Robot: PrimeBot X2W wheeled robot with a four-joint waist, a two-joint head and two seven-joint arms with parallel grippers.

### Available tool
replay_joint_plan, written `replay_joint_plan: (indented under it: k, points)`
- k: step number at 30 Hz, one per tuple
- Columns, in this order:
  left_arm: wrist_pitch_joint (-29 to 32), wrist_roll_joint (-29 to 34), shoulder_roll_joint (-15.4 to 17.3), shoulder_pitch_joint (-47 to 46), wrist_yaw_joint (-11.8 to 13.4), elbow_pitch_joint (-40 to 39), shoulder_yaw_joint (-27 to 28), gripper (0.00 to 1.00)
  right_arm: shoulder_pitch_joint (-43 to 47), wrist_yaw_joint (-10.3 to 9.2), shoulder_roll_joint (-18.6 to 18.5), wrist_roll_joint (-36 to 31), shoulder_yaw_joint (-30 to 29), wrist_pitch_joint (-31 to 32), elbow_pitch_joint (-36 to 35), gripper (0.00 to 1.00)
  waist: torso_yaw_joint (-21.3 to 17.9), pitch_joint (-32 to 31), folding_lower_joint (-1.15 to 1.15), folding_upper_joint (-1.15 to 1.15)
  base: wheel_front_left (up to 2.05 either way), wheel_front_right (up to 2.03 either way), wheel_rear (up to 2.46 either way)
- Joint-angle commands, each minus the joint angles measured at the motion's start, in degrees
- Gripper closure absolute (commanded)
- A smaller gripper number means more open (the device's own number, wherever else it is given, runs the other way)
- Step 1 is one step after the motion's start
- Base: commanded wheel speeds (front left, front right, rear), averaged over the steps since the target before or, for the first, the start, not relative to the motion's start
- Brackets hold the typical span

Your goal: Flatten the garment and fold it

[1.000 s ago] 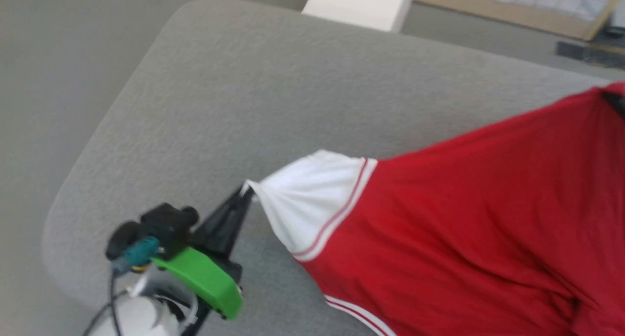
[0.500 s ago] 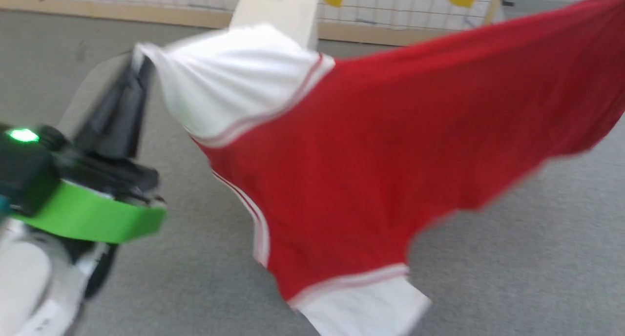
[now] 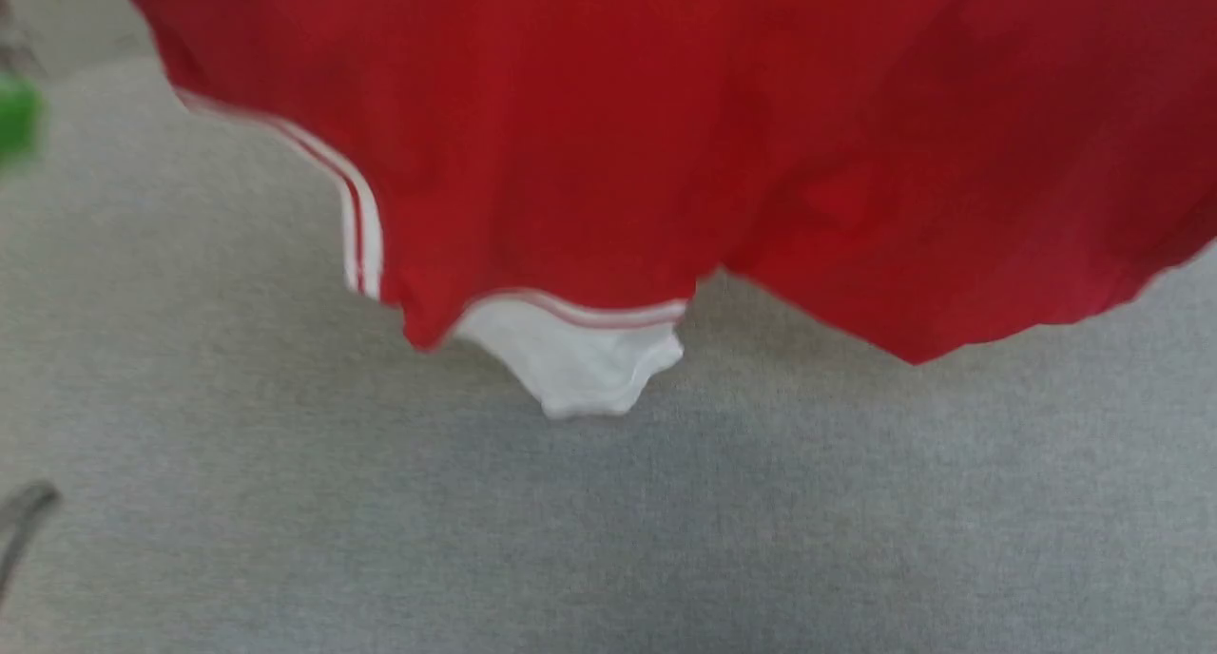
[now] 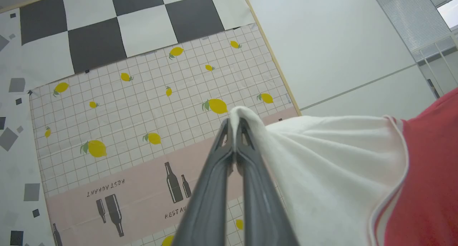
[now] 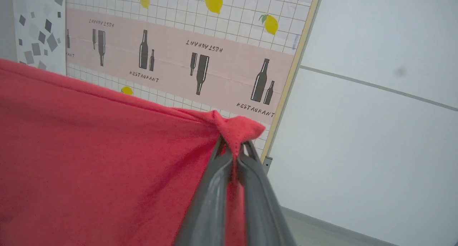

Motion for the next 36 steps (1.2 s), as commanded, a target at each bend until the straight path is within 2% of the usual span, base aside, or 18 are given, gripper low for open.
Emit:
replay_joint_plan:
  k: [1,6,11,18,23,29,32,36]
  points:
    - [0.6,-0.4,0.3,-3.6,-1.1,2.1,-0.2,1.00,-2.7,-0.09,0.6,-0.5,-0.1,-1.0,2.0,1.00,-1.9,6.5,0.00,0.00,0.00,0.00,0.00]
    - [2.0,0.0,-0.2,-15.8,-5.5,11.5,-2.7,1.00,-12.0,-0.09,1.6,-2.6,2.1,-4.5,8.9,1.00,-2.6,13.3,0.00,0.00,0.00,0.00,0.00]
    - [1.0,2.5,-3.2,-29.1,-8.8,23.6,-5.8,1.00,-21.9,-0.09,1.7,-7.0,6.6,-9.7,18.2,1.00,-2.3,19.3,0.00,0.00,0.00,0.00,0.00]
    - [-7.9,7.1,-8.7,-46.0,-9.7,40.7,-7.2,1.00,-36.2,-0.09,4.0,-12.6,9.6,-19.8,33.9,1.00,-1.2,24.5,0.00,0.00,0.00,0.00,0.00]
    - [-14.1,9.1,-11.8,-52.3,-9.7,48.9,-8.3,1.00,-43.0,-0.09,6.0,-16.7,9.9,-26.8,42.9,1.00,0.4,26.1,0.00,0.00,0.00,0.00,0.00]
    - [-18.2,8.5,-14.7,-49.2,-10.8,55.1,-10.1,1.00,-41.7,-0.09,8.8,-16.5,10.5,-33.1,49.7,1.00,2.3,26.0,0.00,0.00,0.00,0.00,0.00]
    - [-19.1,7.8,-16.0,-43.6,-11.4,56.6,-11.4,1.00,-37.4,-0.09,9.9,-15.8,12.3,-35.5,51.3,1.00,3.1,24.9,0.00,0.00,0.00,0.00,0.00]
    - [-19.8,6.8,-18.0,-31.4,-11.6,57.1,-13.1,1.00,-27.7,-0.09,11.1,-14.2,14.7,-38.5,53.2,1.00,4.1,21.8,0.00,0.00,0.00,0.00,0.00]
